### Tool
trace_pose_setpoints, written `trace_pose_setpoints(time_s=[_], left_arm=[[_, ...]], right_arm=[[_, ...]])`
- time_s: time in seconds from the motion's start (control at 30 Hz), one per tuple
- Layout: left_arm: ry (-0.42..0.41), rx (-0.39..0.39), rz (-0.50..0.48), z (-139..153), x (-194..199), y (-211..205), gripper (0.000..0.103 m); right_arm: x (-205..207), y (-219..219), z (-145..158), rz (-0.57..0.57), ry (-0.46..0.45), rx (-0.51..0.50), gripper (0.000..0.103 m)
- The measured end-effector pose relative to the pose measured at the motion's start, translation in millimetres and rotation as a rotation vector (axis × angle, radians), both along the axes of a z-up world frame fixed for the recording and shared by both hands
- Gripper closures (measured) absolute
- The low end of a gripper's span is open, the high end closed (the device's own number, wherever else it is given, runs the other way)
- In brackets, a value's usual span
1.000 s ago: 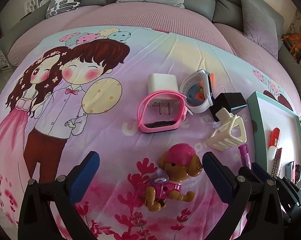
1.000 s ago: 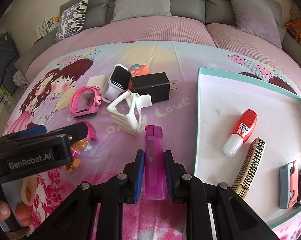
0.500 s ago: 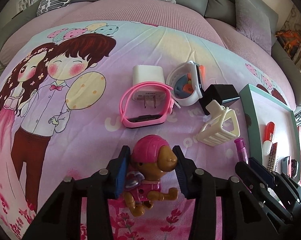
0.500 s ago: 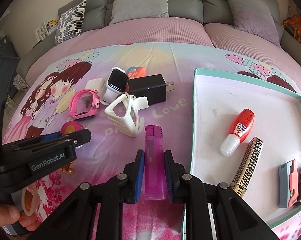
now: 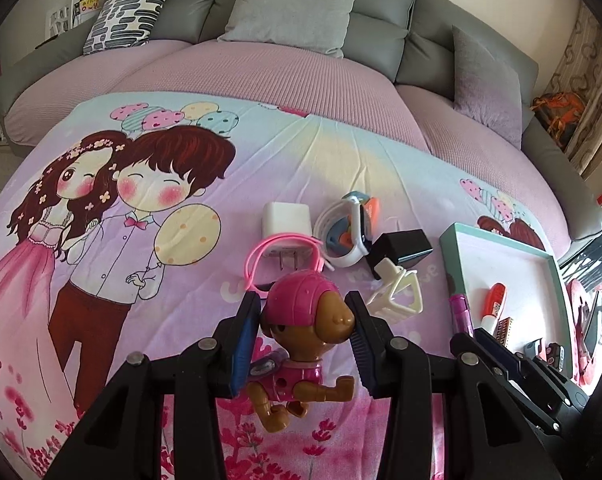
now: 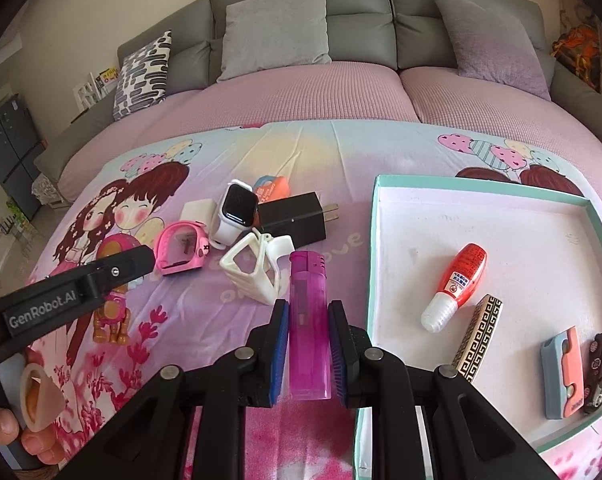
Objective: Organize rigid objects
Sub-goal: 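Carry the lighter and toy dog into the tray while both tools open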
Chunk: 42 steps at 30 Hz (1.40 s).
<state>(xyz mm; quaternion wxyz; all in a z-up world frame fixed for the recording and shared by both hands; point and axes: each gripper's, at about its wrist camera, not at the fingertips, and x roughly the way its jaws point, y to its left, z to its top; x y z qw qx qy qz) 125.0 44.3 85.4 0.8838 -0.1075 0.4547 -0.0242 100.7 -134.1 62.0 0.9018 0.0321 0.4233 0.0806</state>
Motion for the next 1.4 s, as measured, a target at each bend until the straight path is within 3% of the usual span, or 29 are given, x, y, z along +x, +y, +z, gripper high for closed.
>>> trace_pose_setpoints(time_s=[0.43,0.8,1.17,1.4], left_arm=[[-0.031,0.044,-0.072,13,0,-35,0.058],[-0.035,0.081,-0.172,21,6,-89,0.058],[-0.077,0.096,-0.306,44,24,-159,0.058],[-0.060,0.081,-0.403,40,37,-210,0.058]], right_arm=[[-1,-44,16,-0.089,-0.051,0.017,0.082],[-2,-100,23,-0.208,-0.081,0.033,0.082],[-13,-194,18,-0.511,-0.074,-0.063,0.082],[-19,-215,14,-0.582,-0.071,-0.075,0.082]])
